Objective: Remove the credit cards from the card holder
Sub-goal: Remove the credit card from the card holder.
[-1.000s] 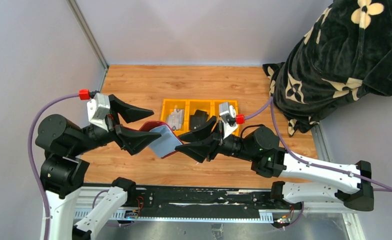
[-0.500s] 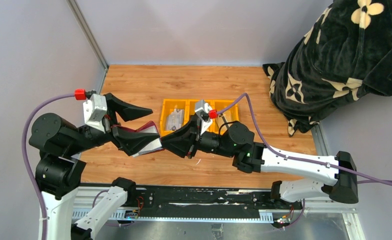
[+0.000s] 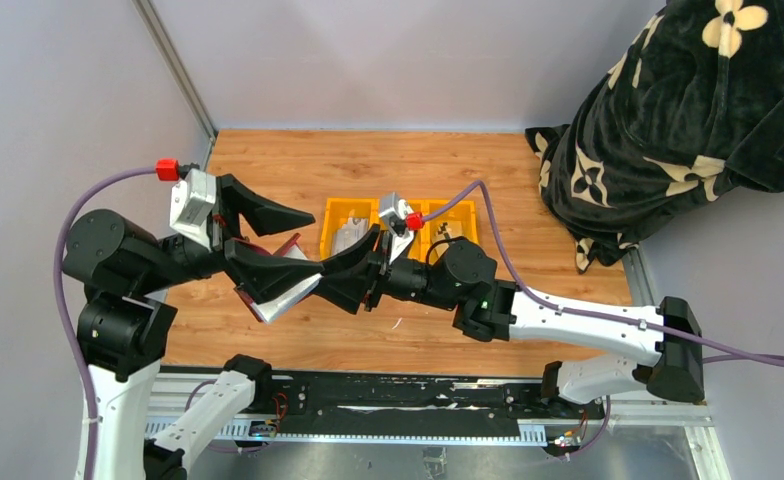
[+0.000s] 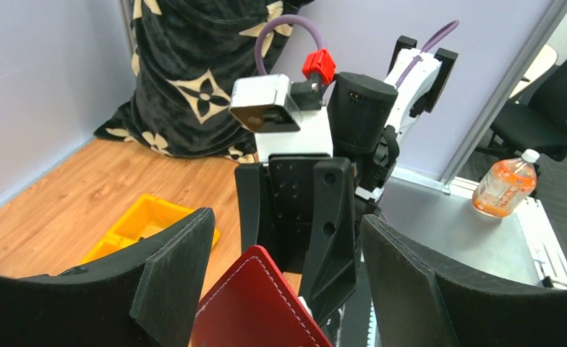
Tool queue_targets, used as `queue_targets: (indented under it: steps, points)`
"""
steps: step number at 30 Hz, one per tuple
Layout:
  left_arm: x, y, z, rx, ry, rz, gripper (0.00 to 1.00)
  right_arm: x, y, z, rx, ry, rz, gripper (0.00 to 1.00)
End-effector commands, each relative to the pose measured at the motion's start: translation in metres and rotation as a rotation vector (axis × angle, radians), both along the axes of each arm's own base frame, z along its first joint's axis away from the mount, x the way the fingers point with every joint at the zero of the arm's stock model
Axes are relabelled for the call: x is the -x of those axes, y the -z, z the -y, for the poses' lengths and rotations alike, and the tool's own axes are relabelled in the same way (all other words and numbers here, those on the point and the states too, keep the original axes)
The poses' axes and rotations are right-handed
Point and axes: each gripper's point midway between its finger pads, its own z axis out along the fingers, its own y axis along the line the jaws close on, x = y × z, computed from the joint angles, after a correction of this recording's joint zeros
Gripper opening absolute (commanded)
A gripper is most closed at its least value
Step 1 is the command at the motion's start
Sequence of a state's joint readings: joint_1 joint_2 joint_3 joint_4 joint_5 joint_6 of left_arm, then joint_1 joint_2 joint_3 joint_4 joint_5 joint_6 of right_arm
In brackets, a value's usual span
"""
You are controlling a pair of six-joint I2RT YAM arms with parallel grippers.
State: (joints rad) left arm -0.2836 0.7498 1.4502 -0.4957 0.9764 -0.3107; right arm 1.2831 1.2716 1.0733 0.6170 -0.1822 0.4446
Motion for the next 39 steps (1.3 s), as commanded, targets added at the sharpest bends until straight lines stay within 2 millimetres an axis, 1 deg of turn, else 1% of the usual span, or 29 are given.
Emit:
queue_targets:
  steps: [1, 4, 7, 8, 10, 11, 12, 15, 17, 19, 21, 23, 24, 26, 28, 31, 32, 33, 34, 35, 36, 37, 38, 39]
  points:
    - [0.0, -0.012, 0.004, 0.017, 0.04, -0.009, 0.0, -0.011, 0.0, 0.0, -0.029, 0.051, 0.017, 0.5]
    - [-0.001, -0.013, 0.005, 0.01, 0.044, -0.014, 0.0, -0.013, 0.01, -0.009, -0.025, 0.02, -0.014, 0.54]
    - [-0.003, -0.017, 0.006, 0.012, 0.048, -0.013, 0.0, -0.013, 0.01, -0.016, -0.093, -0.056, -0.093, 0.57]
    - [-0.004, -0.018, 0.006, 0.012, 0.05, -0.013, 0.0, -0.014, 0.009, -0.017, -0.123, -0.077, -0.117, 0.58]
    - [-0.005, -0.021, 0.007, 0.013, 0.056, -0.017, 0.0, -0.016, 0.01, -0.017, -0.175, -0.115, -0.153, 0.65]
    - [-0.004, -0.022, 0.007, 0.014, 0.062, -0.022, 0.0, -0.02, 0.013, -0.017, -0.189, -0.124, -0.179, 0.7]
    - [-0.004, -0.023, 0.008, 0.016, 0.065, -0.028, 0.0, -0.023, 0.012, -0.016, -0.206, -0.125, -0.186, 0.73]
    - [-0.002, -0.026, 0.008, 0.022, 0.08, -0.036, 0.0, -0.03, 0.013, -0.015, -0.227, -0.119, -0.208, 0.76]
    - [0.0, -0.027, 0.009, 0.025, 0.09, -0.045, 0.0, -0.029, 0.006, -0.014, -0.253, -0.138, -0.206, 0.76]
    - [0.001, -0.025, 0.009, 0.024, 0.096, -0.049, 0.0, -0.024, -0.007, -0.01, -0.314, -0.19, -0.203, 0.75]
    - [0.002, -0.024, 0.009, 0.019, 0.096, -0.043, 0.0, -0.013, -0.024, 0.0, -0.405, -0.28, -0.185, 0.71]
    - [0.002, -0.023, 0.009, 0.018, 0.094, -0.042, 0.0, -0.004, -0.037, 0.011, -0.48, -0.35, -0.17, 0.7]
    - [0.001, -0.022, 0.009, 0.017, 0.093, -0.042, 0.0, 0.001, -0.043, 0.014, -0.504, -0.381, -0.157, 0.67]
    - [-0.001, -0.021, 0.009, 0.019, 0.088, -0.039, 0.0, 0.005, -0.048, 0.012, -0.502, -0.41, -0.15, 0.5]
    - [-0.001, -0.022, 0.009, 0.022, 0.087, -0.038, 0.0, 0.004, -0.05, 0.011, -0.504, -0.41, -0.157, 0.36]
    - [-0.003, -0.019, 0.008, 0.015, 0.076, -0.029, 0.0, 0.005, -0.051, 0.009, -0.491, -0.419, -0.167, 0.08]
    - [-0.004, -0.016, 0.007, 0.004, 0.067, -0.016, 0.0, 0.003, -0.049, 0.009, -0.485, -0.411, -0.176, 0.01]
    - [-0.007, -0.013, 0.006, -0.009, 0.042, 0.009, 0.0, 0.0, -0.047, 0.009, -0.467, -0.397, -0.189, 0.0]
    - [-0.011, -0.009, 0.002, -0.026, 0.004, 0.035, 0.2, -0.005, -0.046, 0.011, -0.438, -0.374, -0.201, 0.0]
    - [-0.016, -0.003, -0.003, -0.054, -0.051, 0.062, 0.51, -0.009, -0.043, 0.011, -0.392, -0.341, -0.2, 0.0]
    - [-0.02, 0.002, -0.009, -0.085, -0.106, 0.098, 0.71, -0.014, -0.037, 0.01, -0.316, -0.285, -0.172, 0.0]
    - [-0.024, 0.007, -0.014, -0.121, -0.151, 0.144, 0.94, -0.021, -0.03, 0.009, -0.223, -0.201, -0.138, 0.0]
    - [-0.029, 0.012, -0.023, -0.159, -0.213, 0.193, 0.99, -0.03, -0.019, 0.009, -0.088, -0.089, -0.089, 0.0]
    - [-0.032, 0.014, -0.032, -0.196, -0.273, 0.261, 1.0, -0.037, -0.004, 0.011, 0.053, 0.023, -0.045, 0.0]
